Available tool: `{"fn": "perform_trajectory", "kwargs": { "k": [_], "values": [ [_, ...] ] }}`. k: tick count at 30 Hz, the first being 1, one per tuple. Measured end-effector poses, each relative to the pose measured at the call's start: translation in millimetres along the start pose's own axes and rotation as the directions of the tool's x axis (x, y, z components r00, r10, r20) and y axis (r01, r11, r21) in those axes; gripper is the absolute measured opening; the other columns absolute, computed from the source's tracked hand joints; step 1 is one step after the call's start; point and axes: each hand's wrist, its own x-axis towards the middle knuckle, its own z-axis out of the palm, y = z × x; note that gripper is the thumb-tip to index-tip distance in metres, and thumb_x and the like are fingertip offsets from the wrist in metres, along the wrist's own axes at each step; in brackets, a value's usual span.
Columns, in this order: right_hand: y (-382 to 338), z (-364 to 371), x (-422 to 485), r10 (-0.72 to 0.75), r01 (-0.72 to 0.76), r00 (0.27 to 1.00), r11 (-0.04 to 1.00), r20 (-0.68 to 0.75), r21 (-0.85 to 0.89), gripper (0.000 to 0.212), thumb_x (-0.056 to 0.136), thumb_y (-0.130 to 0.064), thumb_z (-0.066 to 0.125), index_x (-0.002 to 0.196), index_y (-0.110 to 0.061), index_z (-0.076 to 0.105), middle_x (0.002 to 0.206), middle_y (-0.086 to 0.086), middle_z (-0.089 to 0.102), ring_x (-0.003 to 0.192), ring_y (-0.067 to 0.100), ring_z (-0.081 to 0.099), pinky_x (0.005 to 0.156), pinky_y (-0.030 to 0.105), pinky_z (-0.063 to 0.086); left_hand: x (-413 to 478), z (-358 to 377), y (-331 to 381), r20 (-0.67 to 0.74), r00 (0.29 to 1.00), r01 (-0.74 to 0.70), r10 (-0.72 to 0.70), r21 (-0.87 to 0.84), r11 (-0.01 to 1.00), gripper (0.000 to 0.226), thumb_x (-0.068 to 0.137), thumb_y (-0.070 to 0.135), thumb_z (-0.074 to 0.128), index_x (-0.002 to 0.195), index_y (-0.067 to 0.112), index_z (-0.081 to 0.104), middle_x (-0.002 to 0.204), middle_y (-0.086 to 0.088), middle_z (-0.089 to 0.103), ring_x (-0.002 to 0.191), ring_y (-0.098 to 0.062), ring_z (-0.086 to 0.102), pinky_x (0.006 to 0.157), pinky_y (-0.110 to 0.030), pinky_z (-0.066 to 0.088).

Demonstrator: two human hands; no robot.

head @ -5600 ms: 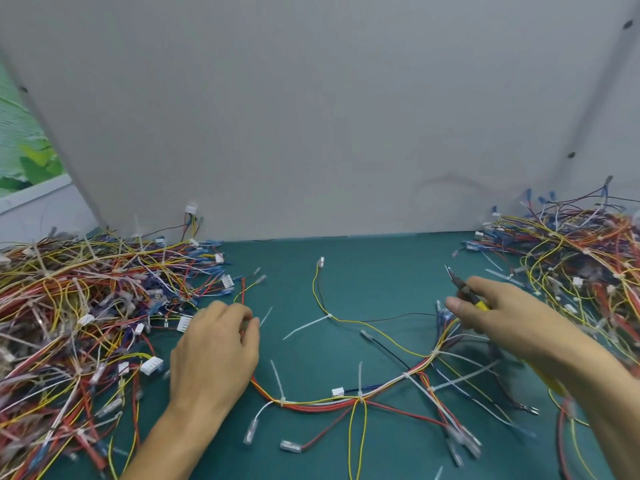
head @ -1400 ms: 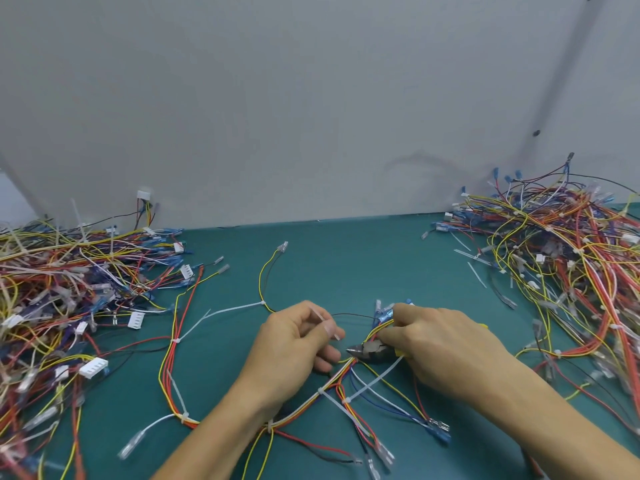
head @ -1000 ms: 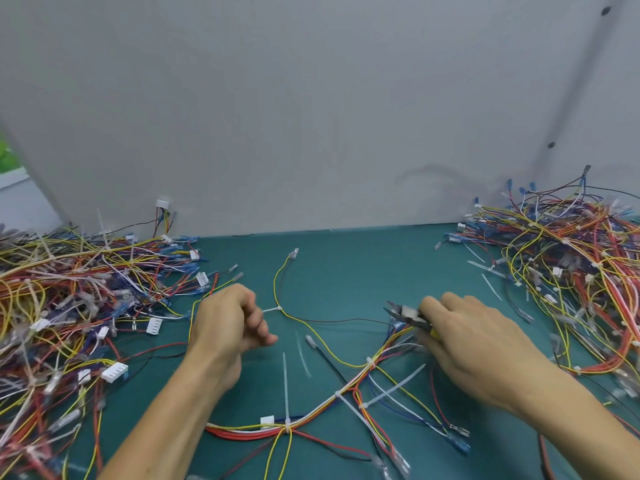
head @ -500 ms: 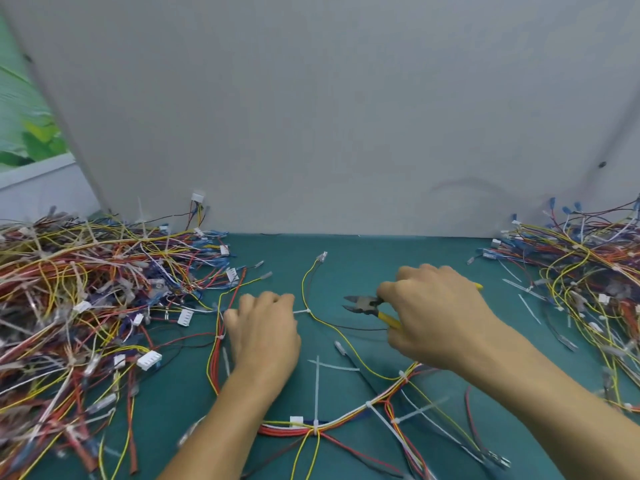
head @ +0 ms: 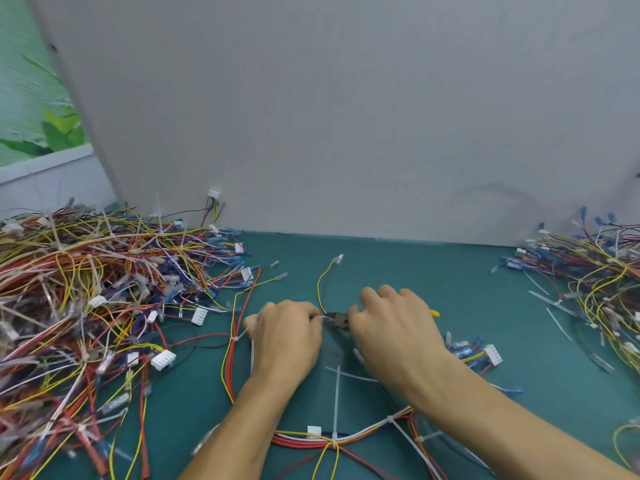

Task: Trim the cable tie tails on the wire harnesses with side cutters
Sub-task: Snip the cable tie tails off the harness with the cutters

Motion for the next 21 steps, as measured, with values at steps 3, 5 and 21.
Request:
{"fn": "perform_trajectory", "kwargs": {
  "k": [3, 5, 21],
  "values": [
    [-1.7, 1.7, 1.1, 0.008, -0.008, 1.000, 1.000, -0.001, -0.018, 0.018, 0.092, -0.021, 0.053, 0.106, -0.011, 0.058, 0.107, 0.009, 0.054, 0.099, 0.030, 0.053, 0.069, 0.035, 0.029, 0.6, 0.8, -0.4, -0.009, 1.000, 0.000, 0.000, -0.024, 1.000, 0.021, 0.092, 0.038, 0.052, 0.098, 0.037, 0.071, 0.096, 0.004, 0.072, 0.102, -0.024, 0.055, 0.074, -0.034, 0.022],
    [-2.6, 0.2, 1.5, 0.019, -0.019, 1.000, 1.000, -0.003, -0.015, 0.018, 0.092, -0.020, 0.052, 0.107, -0.011, 0.058, 0.107, 0.010, 0.054, 0.098, 0.030, 0.053, 0.069, 0.035, 0.030, 0.8, 0.5, -0.1, -0.015, 1.000, 0.001, -0.001, -0.034, 0.999, 0.020, 0.091, 0.038, 0.052, 0.097, 0.037, 0.072, 0.096, 0.004, 0.072, 0.103, -0.024, 0.055, 0.074, -0.034, 0.023],
    [-7.8, 1.2, -5.8, 0.039, -0.053, 0.986, 0.995, -0.163, -0.082, 0.029, 0.033, -0.008, 0.085, 0.046, -0.013, 0.060, 0.048, 0.005, 0.050, 0.040, 0.025, 0.049, 0.045, 0.028, 0.022, 1.6, -0.6, 2.5, -0.021, 1.000, 0.005, -0.006, -0.039, 0.999, 0.020, 0.088, 0.035, 0.053, 0.091, 0.034, 0.073, 0.092, 0.003, 0.073, 0.099, -0.025, 0.060, 0.073, -0.033, 0.025]
  ]
}}
